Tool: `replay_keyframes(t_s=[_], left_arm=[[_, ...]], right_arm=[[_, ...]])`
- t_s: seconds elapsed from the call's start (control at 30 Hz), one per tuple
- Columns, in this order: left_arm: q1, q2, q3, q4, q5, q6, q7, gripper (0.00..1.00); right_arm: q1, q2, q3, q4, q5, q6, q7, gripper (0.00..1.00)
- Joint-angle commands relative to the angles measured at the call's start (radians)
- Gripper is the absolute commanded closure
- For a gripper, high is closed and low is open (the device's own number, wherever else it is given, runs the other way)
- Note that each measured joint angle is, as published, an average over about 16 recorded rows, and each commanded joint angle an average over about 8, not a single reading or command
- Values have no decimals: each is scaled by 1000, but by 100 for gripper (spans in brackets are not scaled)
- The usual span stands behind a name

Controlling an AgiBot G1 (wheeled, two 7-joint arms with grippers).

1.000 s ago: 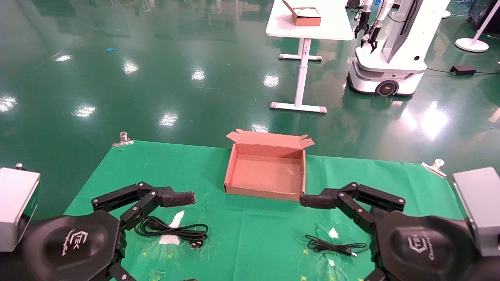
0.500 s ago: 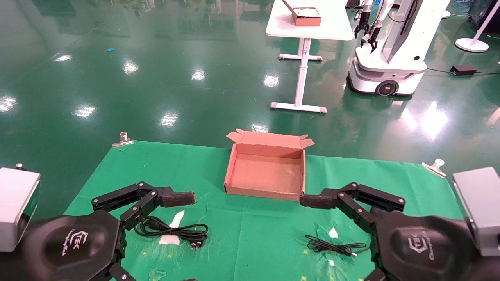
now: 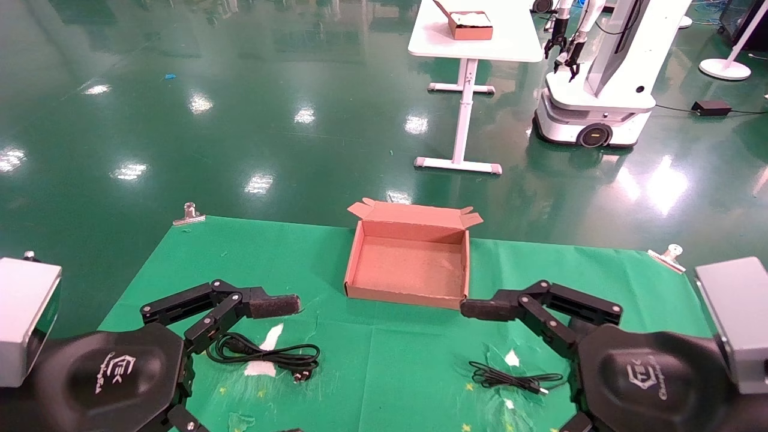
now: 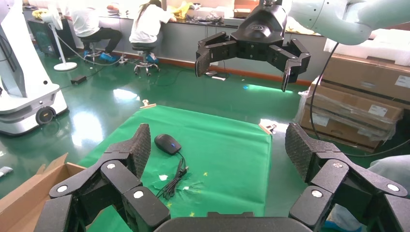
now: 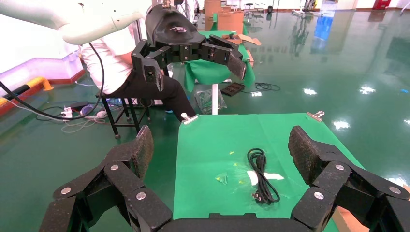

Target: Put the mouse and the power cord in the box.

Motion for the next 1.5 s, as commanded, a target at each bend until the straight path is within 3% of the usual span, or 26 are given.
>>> replay_keyframes(t_s=[0.03, 0.43, 0.83, 1.13, 1.5], left_arm=[[0, -1, -1, -1, -1, 0, -1, 0], [-59, 36, 48, 45, 111, 23, 48, 0], [-323, 162, 239, 255, 492, 83, 307, 0], [-472, 325, 363, 641, 680, 32, 550, 0], [-548, 479, 434, 995, 857, -256, 766, 0]], right_arm=[[1, -1, 0, 0, 0, 2, 0, 0], [42, 29, -31, -91, -69, -66, -56, 0], [222, 39, -223, -300, -314, -76, -235, 0], [374, -74, -352, -569, -589, -37, -410, 0], [493, -285, -454, -915, -803, 110, -631, 0]])
